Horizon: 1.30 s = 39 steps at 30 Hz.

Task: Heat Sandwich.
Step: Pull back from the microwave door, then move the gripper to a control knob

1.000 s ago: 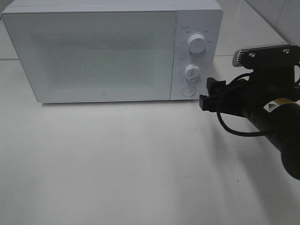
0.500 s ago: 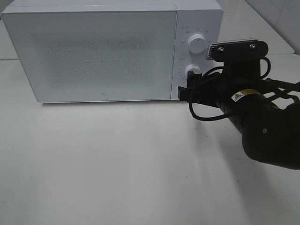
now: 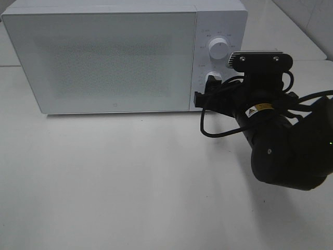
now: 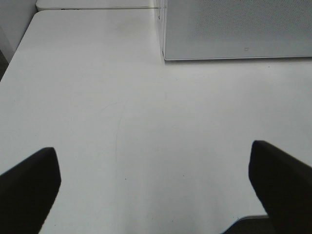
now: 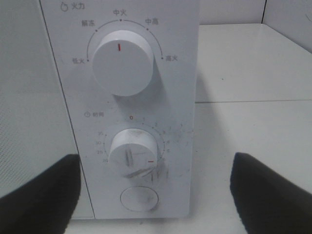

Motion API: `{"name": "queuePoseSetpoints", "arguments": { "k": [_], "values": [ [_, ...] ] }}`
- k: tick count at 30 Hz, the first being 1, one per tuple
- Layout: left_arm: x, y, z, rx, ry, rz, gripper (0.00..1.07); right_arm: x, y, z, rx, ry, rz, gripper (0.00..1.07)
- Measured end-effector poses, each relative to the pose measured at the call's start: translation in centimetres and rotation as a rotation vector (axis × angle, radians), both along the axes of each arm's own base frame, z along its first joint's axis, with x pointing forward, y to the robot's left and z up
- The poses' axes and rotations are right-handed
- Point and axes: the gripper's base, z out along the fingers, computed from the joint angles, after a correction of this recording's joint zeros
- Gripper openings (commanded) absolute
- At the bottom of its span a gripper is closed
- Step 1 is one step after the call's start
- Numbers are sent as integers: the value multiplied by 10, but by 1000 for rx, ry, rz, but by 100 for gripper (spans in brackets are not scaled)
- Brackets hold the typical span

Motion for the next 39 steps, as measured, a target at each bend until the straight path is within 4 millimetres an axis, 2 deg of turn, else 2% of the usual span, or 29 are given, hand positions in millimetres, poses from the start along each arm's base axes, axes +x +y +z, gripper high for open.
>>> {"name": "queuePoseSetpoints", "arguments": {
  "k": [13,17,26,39],
  "values": [
    [0,0,0,0,0,0,98,23,20,-7,26,-22,12,76],
    [0,0,0,0,0,0,98,35,26,-17,20,9,36,76],
    [0,0,0,0,0,0,98,50,21,-26,0,33,45,76],
    [0,0,0,0,0,0,98,53,17,-31,-15,35,44,75]
  ]
}}
